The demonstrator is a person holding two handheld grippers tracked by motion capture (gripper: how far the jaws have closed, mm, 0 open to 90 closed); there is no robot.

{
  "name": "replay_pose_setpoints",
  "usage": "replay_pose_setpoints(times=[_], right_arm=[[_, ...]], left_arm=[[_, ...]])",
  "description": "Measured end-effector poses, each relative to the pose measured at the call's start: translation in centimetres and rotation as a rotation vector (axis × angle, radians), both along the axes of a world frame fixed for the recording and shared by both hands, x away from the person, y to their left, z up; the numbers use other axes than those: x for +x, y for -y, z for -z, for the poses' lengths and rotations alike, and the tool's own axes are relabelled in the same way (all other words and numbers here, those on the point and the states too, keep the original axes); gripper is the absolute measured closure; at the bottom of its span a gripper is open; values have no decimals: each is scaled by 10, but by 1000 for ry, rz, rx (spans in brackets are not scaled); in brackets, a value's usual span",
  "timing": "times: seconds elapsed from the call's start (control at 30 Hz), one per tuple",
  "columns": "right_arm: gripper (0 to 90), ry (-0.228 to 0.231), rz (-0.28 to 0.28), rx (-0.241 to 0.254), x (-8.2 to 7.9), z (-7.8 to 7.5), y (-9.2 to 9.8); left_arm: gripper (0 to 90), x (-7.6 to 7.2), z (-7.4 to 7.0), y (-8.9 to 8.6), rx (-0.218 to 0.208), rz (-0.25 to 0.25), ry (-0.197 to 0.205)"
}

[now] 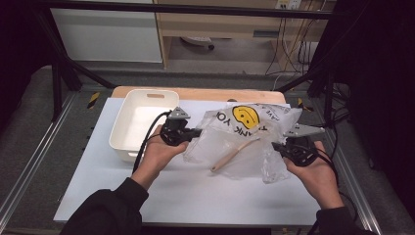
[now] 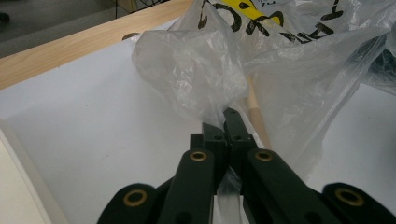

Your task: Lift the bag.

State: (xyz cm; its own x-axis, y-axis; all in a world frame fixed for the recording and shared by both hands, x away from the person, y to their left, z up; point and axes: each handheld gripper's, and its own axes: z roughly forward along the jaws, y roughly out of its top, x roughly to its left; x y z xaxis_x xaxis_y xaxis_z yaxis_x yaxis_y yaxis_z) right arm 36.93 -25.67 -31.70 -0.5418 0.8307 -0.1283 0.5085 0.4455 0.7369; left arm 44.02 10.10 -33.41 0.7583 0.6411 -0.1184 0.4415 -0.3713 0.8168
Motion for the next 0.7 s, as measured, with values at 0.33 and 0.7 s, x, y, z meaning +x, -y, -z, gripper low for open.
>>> replay_pose_setpoints(times=[0.33,0.7], right_arm=[[900,1,-2,20,5,-6,1],[900,25,-2,45,15,-32,4]], left_arm=[[900,4,-9,-2,-9,-1,5],[900,18,-37,-13,-25,-23,22]])
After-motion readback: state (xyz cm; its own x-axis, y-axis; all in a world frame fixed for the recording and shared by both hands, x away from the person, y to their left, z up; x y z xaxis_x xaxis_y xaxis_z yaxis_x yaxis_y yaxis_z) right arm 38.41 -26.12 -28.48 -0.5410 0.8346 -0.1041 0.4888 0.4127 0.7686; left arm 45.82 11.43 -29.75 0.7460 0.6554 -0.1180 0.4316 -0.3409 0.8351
